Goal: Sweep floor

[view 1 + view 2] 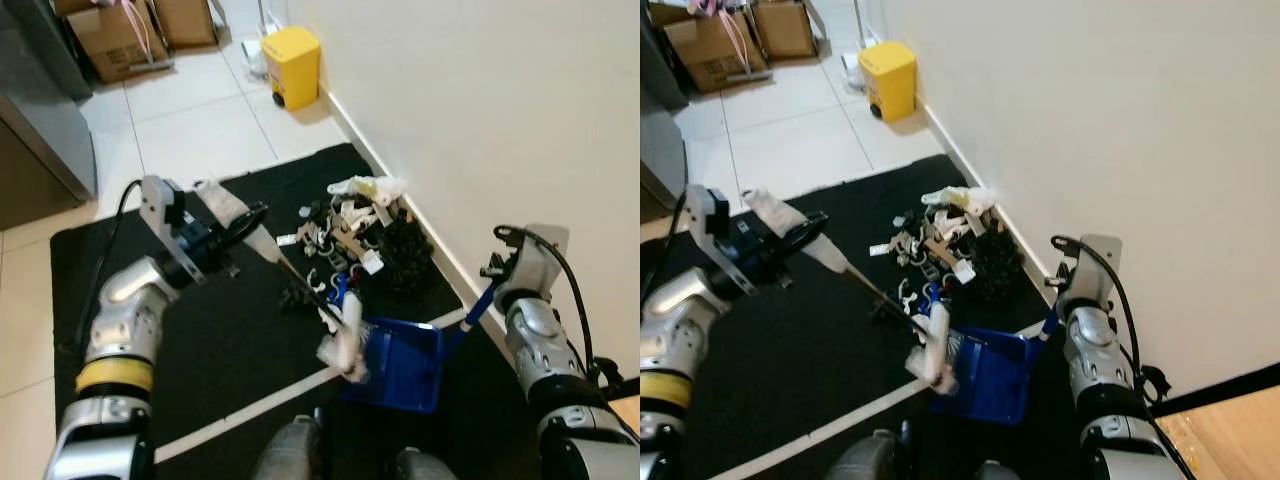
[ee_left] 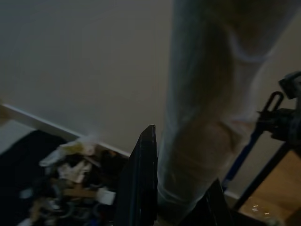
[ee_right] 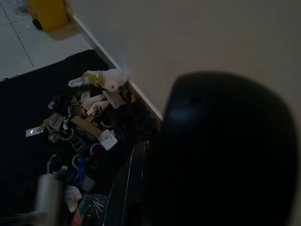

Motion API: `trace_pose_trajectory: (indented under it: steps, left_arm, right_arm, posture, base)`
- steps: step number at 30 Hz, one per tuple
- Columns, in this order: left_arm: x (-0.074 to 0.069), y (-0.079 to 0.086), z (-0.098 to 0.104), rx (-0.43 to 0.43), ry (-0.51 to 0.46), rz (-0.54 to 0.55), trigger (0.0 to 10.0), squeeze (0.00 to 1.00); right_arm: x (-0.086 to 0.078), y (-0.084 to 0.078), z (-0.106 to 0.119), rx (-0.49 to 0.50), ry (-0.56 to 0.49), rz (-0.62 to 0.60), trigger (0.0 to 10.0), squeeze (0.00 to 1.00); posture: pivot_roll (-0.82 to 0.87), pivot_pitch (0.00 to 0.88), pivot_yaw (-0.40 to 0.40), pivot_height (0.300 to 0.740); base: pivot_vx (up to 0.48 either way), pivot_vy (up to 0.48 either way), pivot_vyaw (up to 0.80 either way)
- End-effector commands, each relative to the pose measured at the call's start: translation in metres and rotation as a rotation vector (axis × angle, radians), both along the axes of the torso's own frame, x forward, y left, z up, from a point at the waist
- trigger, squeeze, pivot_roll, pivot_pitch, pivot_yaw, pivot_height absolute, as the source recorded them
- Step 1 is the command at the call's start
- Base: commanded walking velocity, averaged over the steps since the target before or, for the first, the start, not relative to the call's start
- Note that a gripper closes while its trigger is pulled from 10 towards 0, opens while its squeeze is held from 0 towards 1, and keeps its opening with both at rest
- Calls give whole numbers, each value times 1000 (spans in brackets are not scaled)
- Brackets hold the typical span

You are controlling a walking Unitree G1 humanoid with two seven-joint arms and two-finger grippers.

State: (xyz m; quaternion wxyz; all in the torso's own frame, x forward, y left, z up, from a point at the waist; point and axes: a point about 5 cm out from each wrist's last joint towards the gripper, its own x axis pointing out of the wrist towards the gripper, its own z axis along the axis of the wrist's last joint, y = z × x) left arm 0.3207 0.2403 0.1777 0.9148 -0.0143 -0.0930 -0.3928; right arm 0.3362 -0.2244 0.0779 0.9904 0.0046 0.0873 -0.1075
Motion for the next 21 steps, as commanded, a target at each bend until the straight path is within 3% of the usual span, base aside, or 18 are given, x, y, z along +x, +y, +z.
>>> trace_pose_trajectory:
  steps: [1, 3, 7, 16, 18, 21]
  left_arm:
    - [-2, 10, -1, 43, 21, -2, 10000, 0]
    - [-2, 22, -4, 123, 63, -6, 10000, 0]
    - [-1, 26, -5, 162, 87, -3, 10000, 0]
    - [-1, 26, -5, 162, 87, -3, 10000, 0]
    - [1, 29, -7, 205, 108, 4, 10000, 0]
    - [16, 18, -27, 320, 141, 89, 10000, 0]
  right_arm:
    - [-8, 1, -15, 6, 66, -2, 10000, 0]
    - [-11, -1, -17, 7, 66, -8, 10000, 0]
    - [-12, -2, -18, 7, 66, -12, 10000, 0]
    - [-12, -2, -18, 7, 66, -12, 10000, 0]
    - [-13, -3, -18, 7, 65, -16, 10000, 0]
    - [-22, -13, -19, -8, 58, -47, 10000, 0]
  posture:
    - [133, 206, 45, 740]
    - [129, 214, 52, 740]
    - [127, 221, 57, 740]
    - [127, 221, 57, 740]
    - [120, 224, 61, 740]
    - [43, 251, 74, 740]
  base:
    - [0, 0, 0]
    - [0, 0, 0]
    - [0, 0, 0]
    - [0, 0, 0]
    - [0, 0, 0]
    - [0, 0, 0]
